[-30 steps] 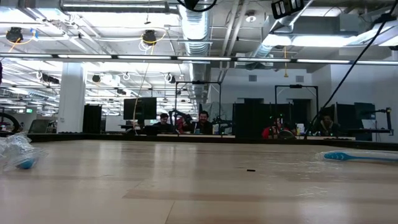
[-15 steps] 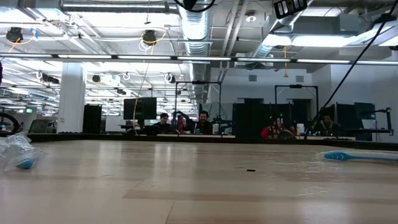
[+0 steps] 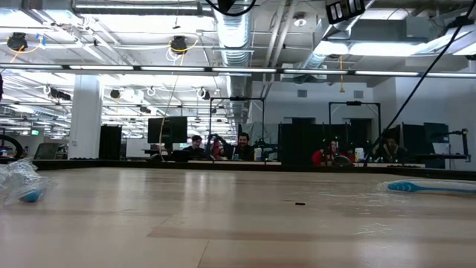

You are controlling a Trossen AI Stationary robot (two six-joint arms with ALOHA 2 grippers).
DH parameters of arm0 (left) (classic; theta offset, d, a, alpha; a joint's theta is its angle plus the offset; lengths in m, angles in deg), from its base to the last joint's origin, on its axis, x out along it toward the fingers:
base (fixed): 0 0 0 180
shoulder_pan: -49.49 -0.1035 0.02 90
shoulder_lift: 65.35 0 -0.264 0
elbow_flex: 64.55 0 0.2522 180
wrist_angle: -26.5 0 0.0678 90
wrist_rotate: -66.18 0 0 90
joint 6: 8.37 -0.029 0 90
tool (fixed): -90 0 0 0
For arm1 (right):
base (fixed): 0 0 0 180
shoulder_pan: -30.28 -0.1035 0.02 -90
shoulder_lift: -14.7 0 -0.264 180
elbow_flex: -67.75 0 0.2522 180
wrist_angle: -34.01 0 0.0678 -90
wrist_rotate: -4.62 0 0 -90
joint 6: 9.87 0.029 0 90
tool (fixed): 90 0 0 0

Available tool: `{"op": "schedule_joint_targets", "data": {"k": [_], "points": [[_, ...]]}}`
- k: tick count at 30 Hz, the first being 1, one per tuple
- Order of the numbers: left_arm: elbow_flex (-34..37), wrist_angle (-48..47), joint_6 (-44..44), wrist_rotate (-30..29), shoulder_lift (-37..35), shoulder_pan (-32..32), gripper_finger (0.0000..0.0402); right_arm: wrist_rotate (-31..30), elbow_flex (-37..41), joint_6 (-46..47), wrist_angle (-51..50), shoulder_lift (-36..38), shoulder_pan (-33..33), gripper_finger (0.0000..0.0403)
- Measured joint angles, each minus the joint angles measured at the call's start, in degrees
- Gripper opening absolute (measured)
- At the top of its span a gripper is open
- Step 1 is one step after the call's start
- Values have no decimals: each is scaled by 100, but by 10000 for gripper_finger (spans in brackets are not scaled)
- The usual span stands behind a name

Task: Pick & Place toothbrushing station
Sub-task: Put the top green toothbrush into the black organizer

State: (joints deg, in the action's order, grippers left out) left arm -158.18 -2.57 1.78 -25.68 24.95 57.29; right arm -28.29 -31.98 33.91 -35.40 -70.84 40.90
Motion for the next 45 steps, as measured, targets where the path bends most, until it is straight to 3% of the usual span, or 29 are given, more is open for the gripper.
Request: {"op": "schedule_joint_targets", "data": {"k": [5, 13, 23, 29, 33, 41, 45], "points": [[0, 24, 325, 89, -2, 13, 17, 152, 2, -91, 300, 0, 4, 46], [0, 44, 691, 443, -2, 29, 17, 344, 2, 110, 1015, 7, 104, 135], [2, 553, 966, 520, 9, 126, 17, 439, -3, 908, 3046, 66, 565, 234], [2, 704, 1179, 482, 9, 158, 17, 354, -9, 1508, 4815, 289, 954, 244], [2, 862, 1269, 352, 9, 210, 17, 19, -4, 1600, 5482, 604, 1284, 244], [4, 2218, 1283, 173, 9, 266, 17, -1197, -4, 500, 5628, 1537, 1714, 244], [4, 3206, 1364, 403, 9, 148, 17, -1356, -4, 118, 5634, 1826, 1668, 244]]}}
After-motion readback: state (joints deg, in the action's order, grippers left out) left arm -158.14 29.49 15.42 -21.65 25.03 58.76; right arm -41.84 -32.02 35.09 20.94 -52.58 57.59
